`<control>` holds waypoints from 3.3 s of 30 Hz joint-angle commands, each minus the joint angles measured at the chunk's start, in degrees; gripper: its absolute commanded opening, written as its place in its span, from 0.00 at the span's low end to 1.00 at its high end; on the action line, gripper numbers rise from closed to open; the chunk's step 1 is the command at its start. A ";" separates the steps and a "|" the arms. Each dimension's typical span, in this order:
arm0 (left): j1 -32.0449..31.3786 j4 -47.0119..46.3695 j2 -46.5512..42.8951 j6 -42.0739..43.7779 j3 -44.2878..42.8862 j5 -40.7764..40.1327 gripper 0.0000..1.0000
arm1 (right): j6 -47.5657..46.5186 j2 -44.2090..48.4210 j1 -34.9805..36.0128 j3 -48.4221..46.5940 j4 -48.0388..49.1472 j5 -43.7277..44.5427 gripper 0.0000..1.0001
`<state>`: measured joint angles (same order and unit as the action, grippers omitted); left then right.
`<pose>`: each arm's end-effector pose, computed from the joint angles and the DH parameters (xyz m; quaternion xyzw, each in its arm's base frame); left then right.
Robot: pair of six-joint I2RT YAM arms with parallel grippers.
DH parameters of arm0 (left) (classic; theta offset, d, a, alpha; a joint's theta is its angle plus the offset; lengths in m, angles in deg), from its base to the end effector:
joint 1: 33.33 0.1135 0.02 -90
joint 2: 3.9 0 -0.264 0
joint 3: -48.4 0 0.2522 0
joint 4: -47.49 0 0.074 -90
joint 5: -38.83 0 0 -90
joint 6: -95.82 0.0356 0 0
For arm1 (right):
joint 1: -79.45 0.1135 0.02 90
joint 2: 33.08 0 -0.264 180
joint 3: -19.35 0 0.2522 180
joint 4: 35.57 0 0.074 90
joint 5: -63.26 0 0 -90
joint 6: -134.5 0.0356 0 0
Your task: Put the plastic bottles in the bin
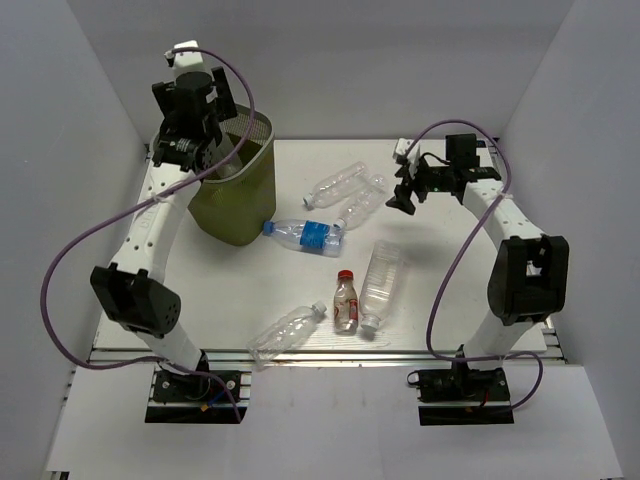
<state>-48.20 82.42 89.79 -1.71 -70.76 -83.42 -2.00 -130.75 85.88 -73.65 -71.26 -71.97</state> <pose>0.3599 -0.0759 0.4683 -0.1322 0.7430 0.0873 0.6503 0.3769 0.0679 0.2904 -0.5179 0.6781 0.1951 0.4836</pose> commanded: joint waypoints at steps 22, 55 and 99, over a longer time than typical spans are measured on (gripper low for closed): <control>-14.47 24.18 -20.30 5.78 31.04 60.75 1.00 | -85.42 -34.87 5.86 -40.20 -34.23 6.03 0.90; -36.71 20.13 -13.45 -2.31 51.53 40.17 1.00 | -31.42 -19.94 8.06 -38.54 -30.92 -16.54 0.09; -44.80 21.46 -4.93 -10.49 53.37 29.26 1.00 | 55.10 -28.23 30.23 -44.79 72.56 20.36 0.89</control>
<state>-92.61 105.02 83.87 -12.20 -16.19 -52.34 50.74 -168.24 119.08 -121.21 -3.31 -53.46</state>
